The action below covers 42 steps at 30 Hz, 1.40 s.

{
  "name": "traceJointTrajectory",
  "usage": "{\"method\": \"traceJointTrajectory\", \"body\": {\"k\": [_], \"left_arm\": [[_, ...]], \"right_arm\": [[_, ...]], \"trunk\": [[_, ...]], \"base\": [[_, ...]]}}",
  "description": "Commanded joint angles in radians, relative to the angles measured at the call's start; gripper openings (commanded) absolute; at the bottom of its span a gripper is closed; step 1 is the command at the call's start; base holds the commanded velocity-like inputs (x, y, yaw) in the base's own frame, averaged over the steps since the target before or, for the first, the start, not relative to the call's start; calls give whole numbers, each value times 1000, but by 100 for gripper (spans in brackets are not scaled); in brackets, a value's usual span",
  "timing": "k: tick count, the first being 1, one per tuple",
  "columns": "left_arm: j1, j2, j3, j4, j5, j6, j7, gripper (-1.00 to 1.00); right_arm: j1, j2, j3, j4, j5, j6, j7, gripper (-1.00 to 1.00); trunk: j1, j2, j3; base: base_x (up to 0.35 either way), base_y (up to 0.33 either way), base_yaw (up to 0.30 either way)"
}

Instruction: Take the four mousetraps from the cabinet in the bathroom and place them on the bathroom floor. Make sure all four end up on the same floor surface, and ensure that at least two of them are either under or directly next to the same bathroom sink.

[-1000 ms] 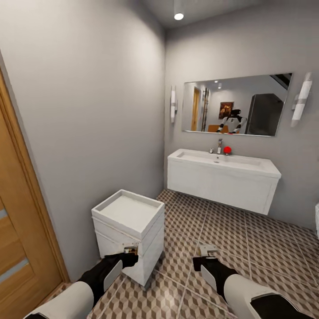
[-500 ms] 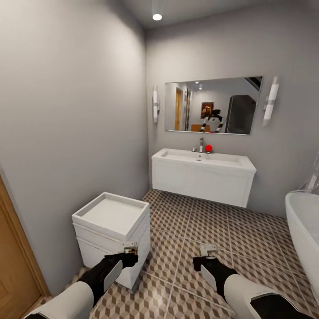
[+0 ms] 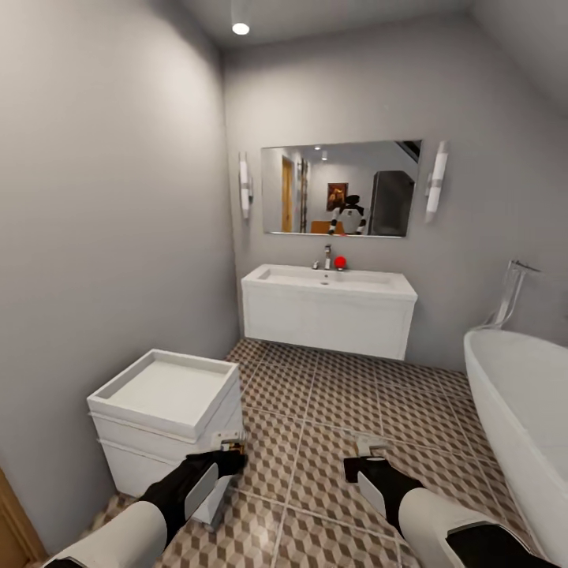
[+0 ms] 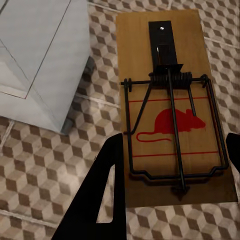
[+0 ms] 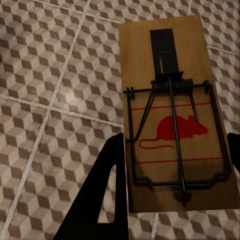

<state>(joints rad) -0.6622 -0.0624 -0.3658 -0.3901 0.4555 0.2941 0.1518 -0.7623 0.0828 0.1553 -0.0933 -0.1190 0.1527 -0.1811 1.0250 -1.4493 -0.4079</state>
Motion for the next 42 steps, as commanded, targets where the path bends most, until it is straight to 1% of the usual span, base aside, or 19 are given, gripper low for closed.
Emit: {"method": "traceJointTrajectory", "body": {"k": [1,36,42], "left_arm": [[0,1,-8,-3,9,4,11,-100],[0,1,-8,-3,9,4,11,-100],[0,1,-8,-3,9,5,11,-100]], "right_arm": [[-1,0,9,-2,-11,5,-5,-100],[0,0,9,-2,-11,5,-5,-100],[-1,0,9,-2,-11,33,-5,-100]], "trunk": [[0,-1,-1],[0,-1,-1],[0,-1,-1]], "base": [[0,0,-251],[0,0,-250],[0,0,-155]]}}
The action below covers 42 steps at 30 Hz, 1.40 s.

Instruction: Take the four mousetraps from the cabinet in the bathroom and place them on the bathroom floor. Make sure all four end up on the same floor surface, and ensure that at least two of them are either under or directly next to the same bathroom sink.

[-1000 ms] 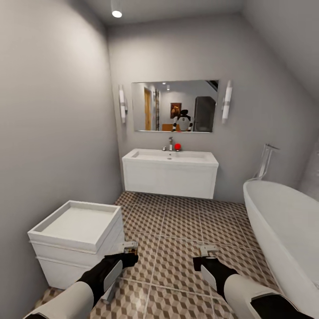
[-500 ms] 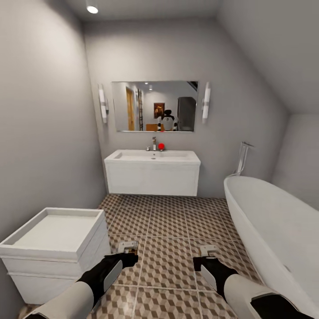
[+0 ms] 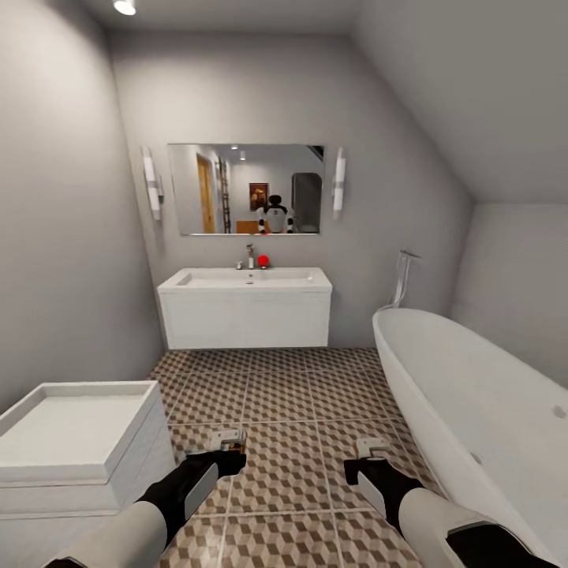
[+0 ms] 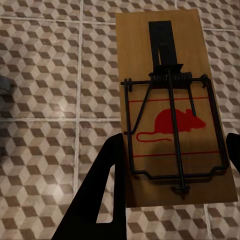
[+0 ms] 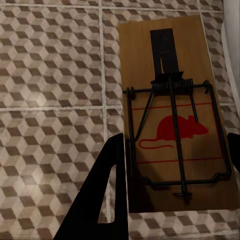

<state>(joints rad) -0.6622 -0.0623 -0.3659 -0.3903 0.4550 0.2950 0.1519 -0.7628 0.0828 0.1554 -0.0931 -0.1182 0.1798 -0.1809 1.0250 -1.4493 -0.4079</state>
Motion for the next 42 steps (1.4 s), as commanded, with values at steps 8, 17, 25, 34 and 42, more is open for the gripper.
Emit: {"method": "traceJointTrajectory", "body": {"k": [8,17,25,34,42], "left_arm": [[-1,1,-8,-4,10,5,11,-100],[-1,0,-8,-2,11,4,12,-100],[-1,-1,-8,-4,11,4,12,-100],[-1,-1,-9,-3,9,6,12,-100],[-1,-1,-9,0,8,6,12,-100]], "right_arm": [[0,0,8,-2,-11,16,-6,-100],[0,0,8,-2,-11,17,-6,-100],[0,0,9,-2,-11,18,-7,-100],[0,1,10,-2,-11,17,-6,-100],[0,0,10,-2,-11,16,-5,-100]], "trunk": [[0,-1,-1],[0,-1,-1],[0,-1,-1],[0,-1,-1],[0,-1,-1]], "base": [[0,0,-21],[0,0,-1],[0,0,0],[211,0,0],[316,0,0]]}}
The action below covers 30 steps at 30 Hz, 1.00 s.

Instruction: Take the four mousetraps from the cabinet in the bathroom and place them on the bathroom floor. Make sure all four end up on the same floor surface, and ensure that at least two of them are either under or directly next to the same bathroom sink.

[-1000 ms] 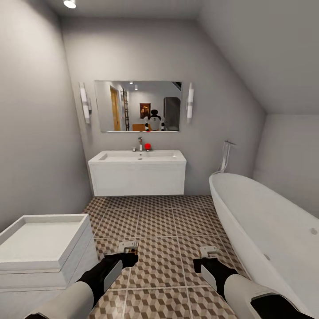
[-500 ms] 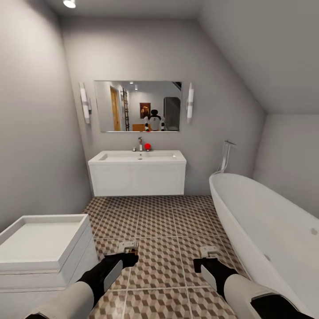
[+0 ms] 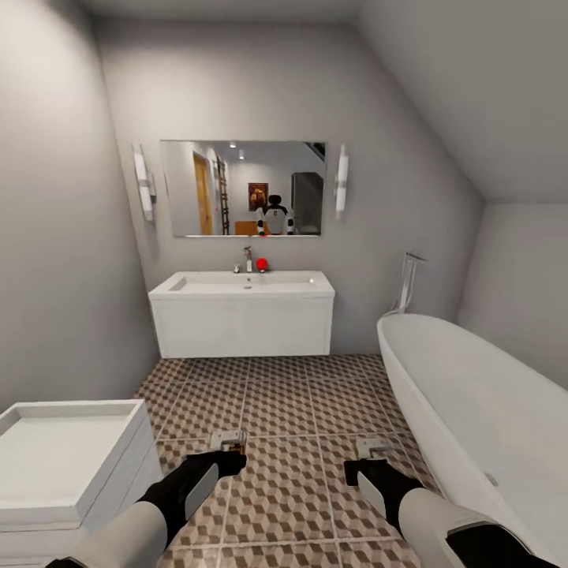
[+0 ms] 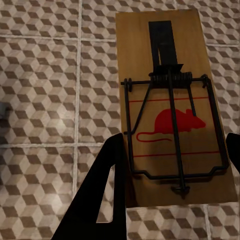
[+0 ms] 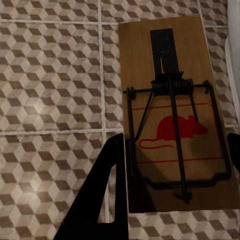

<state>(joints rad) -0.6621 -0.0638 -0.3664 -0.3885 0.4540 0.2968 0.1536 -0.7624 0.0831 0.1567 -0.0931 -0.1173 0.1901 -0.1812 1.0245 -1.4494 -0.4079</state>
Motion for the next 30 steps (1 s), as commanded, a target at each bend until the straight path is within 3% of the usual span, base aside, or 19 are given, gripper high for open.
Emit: {"method": "traceJointTrajectory", "body": {"k": [1,30], "left_arm": [[-1,1,-9,-2,9,4,11,-100],[-1,1,-8,0,8,4,11,-100]], "right_arm": [[0,0,9,-2,-12,5,-5,-100],[0,0,8,-1,-12,6,-6,-100]], "trunk": [[1,-1,-1],[1,-1,-1]], "base": [[321,0,0],[323,0,0]]}}
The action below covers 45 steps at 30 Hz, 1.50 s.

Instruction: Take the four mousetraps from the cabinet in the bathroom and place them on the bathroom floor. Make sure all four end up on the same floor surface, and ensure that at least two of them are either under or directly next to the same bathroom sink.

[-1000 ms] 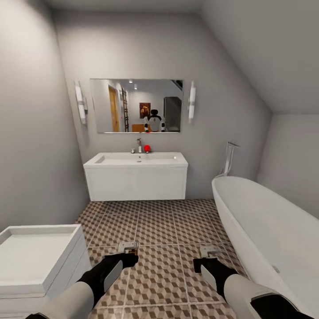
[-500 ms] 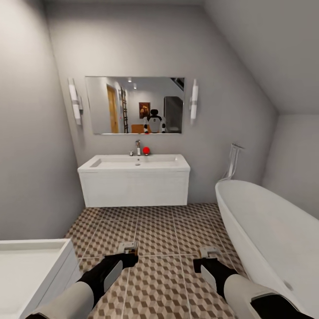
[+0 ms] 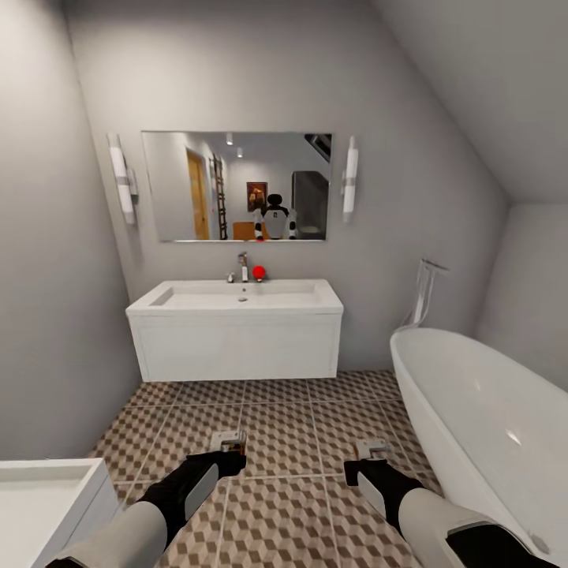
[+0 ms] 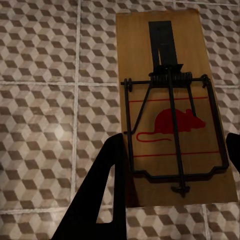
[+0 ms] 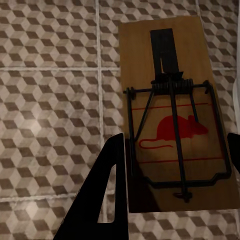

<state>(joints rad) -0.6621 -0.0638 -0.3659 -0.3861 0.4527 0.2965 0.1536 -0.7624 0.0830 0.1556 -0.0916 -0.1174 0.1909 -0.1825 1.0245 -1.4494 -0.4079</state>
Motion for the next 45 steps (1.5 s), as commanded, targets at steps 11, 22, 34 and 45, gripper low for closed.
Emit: {"method": "traceJointTrajectory", "body": {"k": [11,22,34,45], "left_arm": [[-1,2,-8,-2,9,3,11,-100],[-1,2,-8,-2,9,3,11,-100],[-1,2,-8,-2,11,3,11,-100],[-1,1,-8,-2,11,3,11,-100]], "right_arm": [[0,0,9,-2,-11,5,-5,-100],[0,1,10,-2,-11,5,-5,-100],[-1,0,9,-2,-11,5,-5,-100],[-1,0,9,-2,-11,4,-5,-100]], "trunk": [[1,-1,-1],[1,-1,-1],[1,-1,-1],[1,-1,-1]], "base": [[323,0,0],[323,0,0],[152,0,115],[91,0,40]]}}
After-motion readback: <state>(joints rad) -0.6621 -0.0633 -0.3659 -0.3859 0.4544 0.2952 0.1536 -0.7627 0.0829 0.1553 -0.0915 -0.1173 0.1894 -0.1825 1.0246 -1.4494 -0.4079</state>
